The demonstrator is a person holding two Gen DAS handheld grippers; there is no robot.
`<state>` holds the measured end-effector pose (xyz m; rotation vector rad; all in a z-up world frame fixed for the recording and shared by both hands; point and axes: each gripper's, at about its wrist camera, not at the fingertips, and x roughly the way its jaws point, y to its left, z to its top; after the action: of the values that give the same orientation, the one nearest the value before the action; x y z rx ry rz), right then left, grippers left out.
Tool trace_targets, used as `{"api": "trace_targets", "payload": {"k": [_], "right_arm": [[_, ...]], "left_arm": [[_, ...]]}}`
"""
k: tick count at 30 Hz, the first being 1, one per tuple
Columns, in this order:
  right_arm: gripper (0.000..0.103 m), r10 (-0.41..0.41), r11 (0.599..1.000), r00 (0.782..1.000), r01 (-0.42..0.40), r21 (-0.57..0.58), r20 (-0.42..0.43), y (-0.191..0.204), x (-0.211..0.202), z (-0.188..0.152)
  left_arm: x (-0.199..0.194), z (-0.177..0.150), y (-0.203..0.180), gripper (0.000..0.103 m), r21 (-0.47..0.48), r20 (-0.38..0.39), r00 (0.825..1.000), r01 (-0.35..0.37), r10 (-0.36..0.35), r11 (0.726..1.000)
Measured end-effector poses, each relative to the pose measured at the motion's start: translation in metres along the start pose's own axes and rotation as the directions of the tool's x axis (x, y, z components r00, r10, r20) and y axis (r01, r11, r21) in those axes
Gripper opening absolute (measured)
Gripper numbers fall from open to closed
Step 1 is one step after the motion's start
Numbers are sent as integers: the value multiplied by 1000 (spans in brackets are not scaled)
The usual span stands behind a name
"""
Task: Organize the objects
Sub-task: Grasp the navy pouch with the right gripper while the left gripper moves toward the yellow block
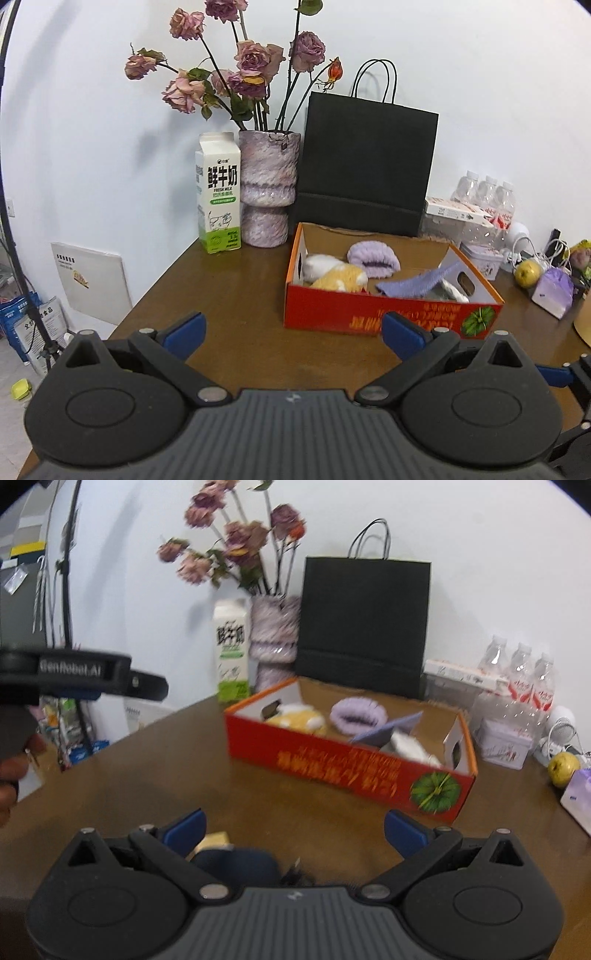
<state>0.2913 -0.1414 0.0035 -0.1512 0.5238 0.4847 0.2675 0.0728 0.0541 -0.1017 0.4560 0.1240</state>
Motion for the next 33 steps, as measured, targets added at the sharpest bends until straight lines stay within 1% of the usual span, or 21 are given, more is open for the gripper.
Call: {"api": "trace_targets", "payload": {"k": [8, 10, 13, 17, 21, 25, 27, 28, 29, 30, 33], "right_arm": [[103, 39, 999, 997, -42, -35, -67, 23, -11, -37], [101, 52, 998, 996, -54, -39, -68, 27, -12, -42], [95, 68, 997, 996, -70, -37, -64, 32, -12, -48], [90, 55, 998, 995, -58, -28, -82, 37, -4, -53], [89, 44, 999, 994, -44, 1, -101, 34, 5, -57], [89, 30, 1000, 996, -29, 10, -89, 31, 8, -57], [81, 9, 1000, 996, -10, -9, -91, 32, 10, -57], [78, 8, 1000, 996, -10, -18, -87, 32, 9, -57], [68, 6, 999, 997, -8, -32, -81, 33, 7, -57], [63, -2, 999, 997, -1, -42, -72, 35, 5, -57], [62, 1, 998, 999, -4, -62, -54, 39, -2, -60]], "left_arm": [[-29, -27, 16, 103, 9, -22, 1000, 6, -6, 1000], [-35, -32, 20, 103, 5, -27, 1000, 9, -9, 1000], [-43, -41, 27, 103, 5, -32, 999, 10, -10, 1000], [-54, -51, 36, 103, 2, -35, 999, 10, -10, 1000], [-62, -59, 44, 103, -3, -42, 999, 4, -4, 1000], [-67, -66, 52, 103, -12, -49, 999, -2, 1, 1000], [-69, -68, 55, 103, -17, -54, 999, -3, 2, 1000], [-70, -69, 56, 103, -19, -54, 999, -3, 2, 1000], [-71, -70, 57, 103, -20, -54, 999, -4, 3, 1000], [-72, -71, 58, 103, -20, -53, 999, -5, 4, 1000], [-71, -73, 60, 103, -17, -59, 998, -9, 8, 1000]]}}
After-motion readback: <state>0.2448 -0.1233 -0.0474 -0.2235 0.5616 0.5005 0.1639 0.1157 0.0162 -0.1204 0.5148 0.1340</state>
